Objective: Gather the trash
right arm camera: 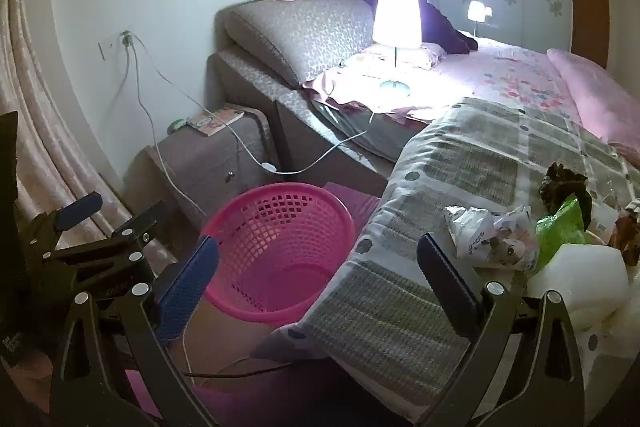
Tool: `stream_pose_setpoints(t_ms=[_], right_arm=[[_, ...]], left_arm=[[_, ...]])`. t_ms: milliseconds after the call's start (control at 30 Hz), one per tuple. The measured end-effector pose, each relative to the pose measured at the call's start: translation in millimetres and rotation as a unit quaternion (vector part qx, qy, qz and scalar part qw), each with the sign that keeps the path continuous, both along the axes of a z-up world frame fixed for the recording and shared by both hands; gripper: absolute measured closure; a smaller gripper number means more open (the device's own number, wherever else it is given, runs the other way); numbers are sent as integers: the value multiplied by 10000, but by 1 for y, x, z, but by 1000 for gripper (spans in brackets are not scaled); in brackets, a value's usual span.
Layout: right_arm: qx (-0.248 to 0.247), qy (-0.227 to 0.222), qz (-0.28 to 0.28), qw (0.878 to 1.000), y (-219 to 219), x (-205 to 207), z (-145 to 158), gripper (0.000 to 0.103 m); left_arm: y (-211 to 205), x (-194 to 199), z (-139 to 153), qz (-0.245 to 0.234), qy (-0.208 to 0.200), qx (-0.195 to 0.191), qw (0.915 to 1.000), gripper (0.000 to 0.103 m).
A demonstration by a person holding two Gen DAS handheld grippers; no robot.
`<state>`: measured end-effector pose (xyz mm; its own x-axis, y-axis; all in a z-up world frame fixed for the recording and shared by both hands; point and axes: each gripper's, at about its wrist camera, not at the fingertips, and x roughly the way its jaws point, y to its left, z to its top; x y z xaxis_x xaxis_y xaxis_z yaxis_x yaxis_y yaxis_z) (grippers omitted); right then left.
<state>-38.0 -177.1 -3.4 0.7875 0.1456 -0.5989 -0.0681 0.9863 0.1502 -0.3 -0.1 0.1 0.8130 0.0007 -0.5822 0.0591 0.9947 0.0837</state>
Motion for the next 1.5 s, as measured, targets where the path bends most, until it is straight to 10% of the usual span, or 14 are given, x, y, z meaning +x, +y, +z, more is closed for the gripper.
stream_pose_setpoints(t_ms=[1500], right_arm=[[85,8,53,9999,9,-1,-6,7]], left_arm=[[-6,1,-10,-46,168,36,9998,8]])
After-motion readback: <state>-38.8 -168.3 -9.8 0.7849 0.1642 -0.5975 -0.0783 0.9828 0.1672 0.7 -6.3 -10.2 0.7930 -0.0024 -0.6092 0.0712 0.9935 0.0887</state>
